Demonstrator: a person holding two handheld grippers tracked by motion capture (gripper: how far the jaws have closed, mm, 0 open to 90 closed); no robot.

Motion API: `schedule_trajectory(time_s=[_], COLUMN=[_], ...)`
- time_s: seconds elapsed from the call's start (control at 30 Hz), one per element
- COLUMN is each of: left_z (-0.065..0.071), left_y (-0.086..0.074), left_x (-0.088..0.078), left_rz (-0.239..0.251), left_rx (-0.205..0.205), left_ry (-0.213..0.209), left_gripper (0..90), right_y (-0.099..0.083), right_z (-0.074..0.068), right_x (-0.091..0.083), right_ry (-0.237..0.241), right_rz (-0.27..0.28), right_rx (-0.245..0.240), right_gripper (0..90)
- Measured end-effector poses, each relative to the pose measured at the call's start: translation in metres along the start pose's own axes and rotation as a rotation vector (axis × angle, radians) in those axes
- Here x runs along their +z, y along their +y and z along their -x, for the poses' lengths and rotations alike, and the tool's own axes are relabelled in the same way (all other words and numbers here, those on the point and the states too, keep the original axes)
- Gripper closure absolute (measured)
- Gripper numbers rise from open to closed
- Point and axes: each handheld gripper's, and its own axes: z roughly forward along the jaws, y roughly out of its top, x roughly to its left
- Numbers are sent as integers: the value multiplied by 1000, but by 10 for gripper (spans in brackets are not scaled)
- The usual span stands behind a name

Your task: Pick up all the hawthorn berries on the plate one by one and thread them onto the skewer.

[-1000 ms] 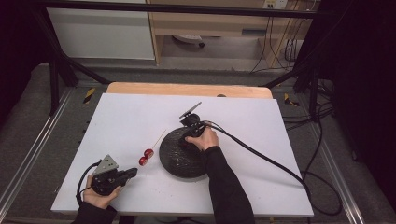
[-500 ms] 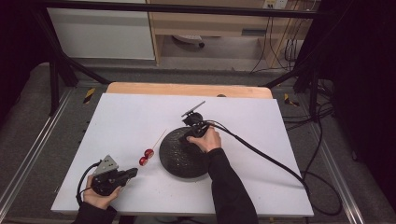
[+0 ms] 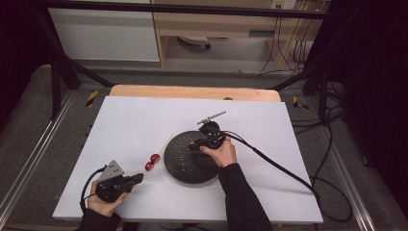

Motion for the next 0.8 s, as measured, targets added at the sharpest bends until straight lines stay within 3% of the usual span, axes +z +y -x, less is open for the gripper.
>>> schedule_trajectory(time_s=[0.23, 0.8], left_z=[3, 14], left_y=[1, 5], left_x=[1, 6], left_rz=[5, 25], left_rx=[3, 15], left_ry=[-2, -8], left_gripper=[882, 882], right_y=[-15, -47], right_z=[-3, -8], right_x=[-7, -11], right_ry=[22, 98], right_rz=[91, 310], right_rx=[3, 118], right_gripper=[631, 631])
